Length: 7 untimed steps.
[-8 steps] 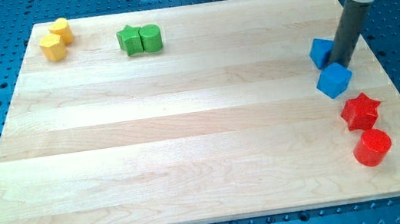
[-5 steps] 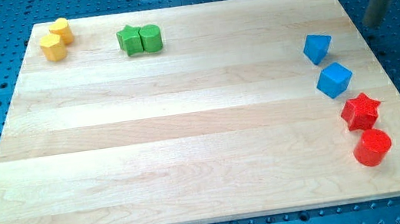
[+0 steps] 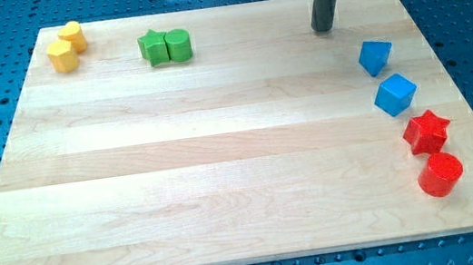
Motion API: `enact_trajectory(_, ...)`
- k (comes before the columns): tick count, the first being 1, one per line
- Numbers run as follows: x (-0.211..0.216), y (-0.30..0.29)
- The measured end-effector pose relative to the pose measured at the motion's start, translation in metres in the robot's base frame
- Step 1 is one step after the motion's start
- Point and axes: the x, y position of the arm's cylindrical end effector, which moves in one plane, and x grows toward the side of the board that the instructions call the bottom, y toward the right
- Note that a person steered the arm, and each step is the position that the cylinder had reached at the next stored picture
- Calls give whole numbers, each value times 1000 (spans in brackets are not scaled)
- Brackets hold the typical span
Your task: Slide the green star above the yellow hexagon
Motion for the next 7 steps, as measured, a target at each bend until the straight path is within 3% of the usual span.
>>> enact_trajectory(3, -21, -4)
enact_trajectory(5, -21, -155)
enact_trajectory(7, 29, -305)
